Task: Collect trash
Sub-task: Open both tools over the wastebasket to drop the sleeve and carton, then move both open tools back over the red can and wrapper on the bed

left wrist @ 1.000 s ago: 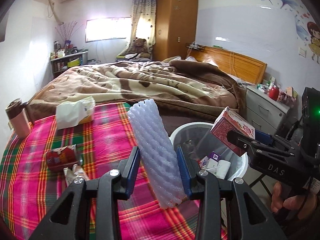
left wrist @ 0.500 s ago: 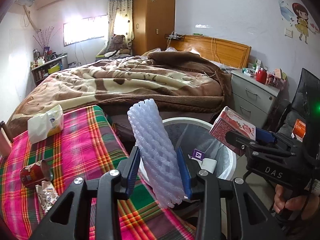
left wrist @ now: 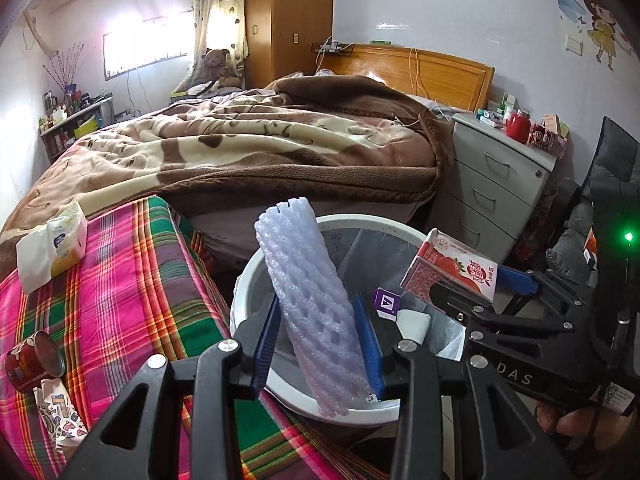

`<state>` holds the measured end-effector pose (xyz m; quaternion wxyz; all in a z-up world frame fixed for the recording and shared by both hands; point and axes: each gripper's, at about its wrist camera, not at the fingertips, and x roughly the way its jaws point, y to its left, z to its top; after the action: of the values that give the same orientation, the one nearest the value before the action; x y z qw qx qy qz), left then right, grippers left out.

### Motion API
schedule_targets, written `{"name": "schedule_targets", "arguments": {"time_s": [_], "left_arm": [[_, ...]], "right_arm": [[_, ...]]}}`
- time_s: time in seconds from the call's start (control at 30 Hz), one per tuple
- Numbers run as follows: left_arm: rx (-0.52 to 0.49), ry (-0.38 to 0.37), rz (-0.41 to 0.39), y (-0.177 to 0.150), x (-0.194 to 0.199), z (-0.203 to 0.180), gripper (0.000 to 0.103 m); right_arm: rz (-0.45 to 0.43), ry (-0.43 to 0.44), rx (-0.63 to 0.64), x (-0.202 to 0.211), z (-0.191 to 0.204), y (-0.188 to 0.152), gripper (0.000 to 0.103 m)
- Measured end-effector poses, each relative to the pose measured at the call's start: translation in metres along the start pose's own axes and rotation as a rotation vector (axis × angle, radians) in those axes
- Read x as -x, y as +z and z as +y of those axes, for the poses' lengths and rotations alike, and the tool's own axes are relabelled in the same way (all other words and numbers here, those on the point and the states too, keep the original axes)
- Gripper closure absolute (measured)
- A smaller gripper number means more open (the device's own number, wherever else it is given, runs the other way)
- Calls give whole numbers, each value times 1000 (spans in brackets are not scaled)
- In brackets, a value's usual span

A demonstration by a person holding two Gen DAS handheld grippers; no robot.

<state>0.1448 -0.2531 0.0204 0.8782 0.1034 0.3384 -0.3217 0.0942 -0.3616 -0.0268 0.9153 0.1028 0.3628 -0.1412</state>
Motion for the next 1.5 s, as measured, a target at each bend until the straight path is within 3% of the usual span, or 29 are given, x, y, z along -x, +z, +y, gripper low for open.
{"name": "schedule_targets", "arguments": {"time_s": [0.07,0.13,0.3,0.9,1.5], "left_arm": [[5,-9,6,0,-1,0,56],[14,-12,7,-1,-1,2,42],[23,-17,5,-2,2,8,35],[132,54,-64,-20,52,70,30],[266,191,-103,-66,104,164,29]], "right_arm": [[4,-6,10,-1,2,0,33],[11,-12,17,-1,3,-1,33],[16,-2,28,0,6,-1,31],[-61,33,54,21,45,6,29],[-49,214,162,21,141,-9,29]]}}
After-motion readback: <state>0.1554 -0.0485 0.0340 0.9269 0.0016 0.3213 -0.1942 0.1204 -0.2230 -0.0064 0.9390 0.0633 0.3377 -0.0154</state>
